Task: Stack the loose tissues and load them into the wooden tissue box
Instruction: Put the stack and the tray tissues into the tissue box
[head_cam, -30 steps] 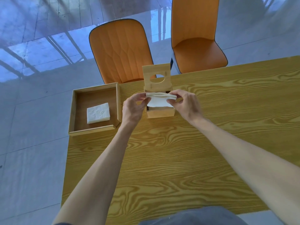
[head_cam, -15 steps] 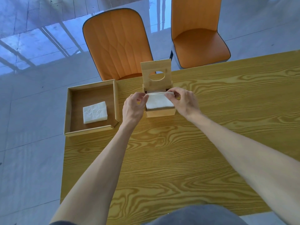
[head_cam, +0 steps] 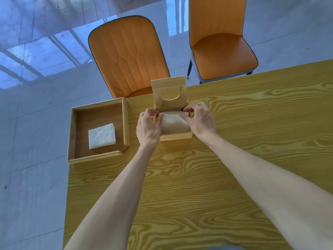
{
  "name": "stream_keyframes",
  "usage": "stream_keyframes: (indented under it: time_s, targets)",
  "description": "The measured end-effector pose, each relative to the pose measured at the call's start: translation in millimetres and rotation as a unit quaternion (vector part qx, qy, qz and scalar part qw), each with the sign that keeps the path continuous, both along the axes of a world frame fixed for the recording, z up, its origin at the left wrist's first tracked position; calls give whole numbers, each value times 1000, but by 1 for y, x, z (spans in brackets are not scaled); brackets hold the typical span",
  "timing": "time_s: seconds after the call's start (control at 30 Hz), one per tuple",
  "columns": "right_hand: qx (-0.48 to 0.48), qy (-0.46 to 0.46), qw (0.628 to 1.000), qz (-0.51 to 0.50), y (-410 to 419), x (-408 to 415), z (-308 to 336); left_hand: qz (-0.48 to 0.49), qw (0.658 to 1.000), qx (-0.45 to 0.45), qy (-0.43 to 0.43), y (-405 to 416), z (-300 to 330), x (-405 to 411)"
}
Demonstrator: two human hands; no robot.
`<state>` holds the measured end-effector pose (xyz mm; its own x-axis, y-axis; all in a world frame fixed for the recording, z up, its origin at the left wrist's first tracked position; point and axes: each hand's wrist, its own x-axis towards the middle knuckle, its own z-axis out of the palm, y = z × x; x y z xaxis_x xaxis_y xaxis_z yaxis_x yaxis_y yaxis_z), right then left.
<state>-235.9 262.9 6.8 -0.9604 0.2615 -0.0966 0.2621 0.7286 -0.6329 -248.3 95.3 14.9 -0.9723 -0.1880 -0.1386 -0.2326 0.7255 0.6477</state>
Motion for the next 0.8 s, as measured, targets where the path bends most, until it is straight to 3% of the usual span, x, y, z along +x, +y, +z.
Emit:
stream_keyframes:
  time_s: [0.33,0.6,0.8]
  targets:
    - [9,15,1000,-4,3,4,4,1,1000,-9,-8,-5,6,10]
    - [7,157,987,27,-59,21,46,-2,1000,-13,-15,-92,37,33]
    - [-48,49,994,82,-140,21,52,74,993,-56,-67,-176,47,47]
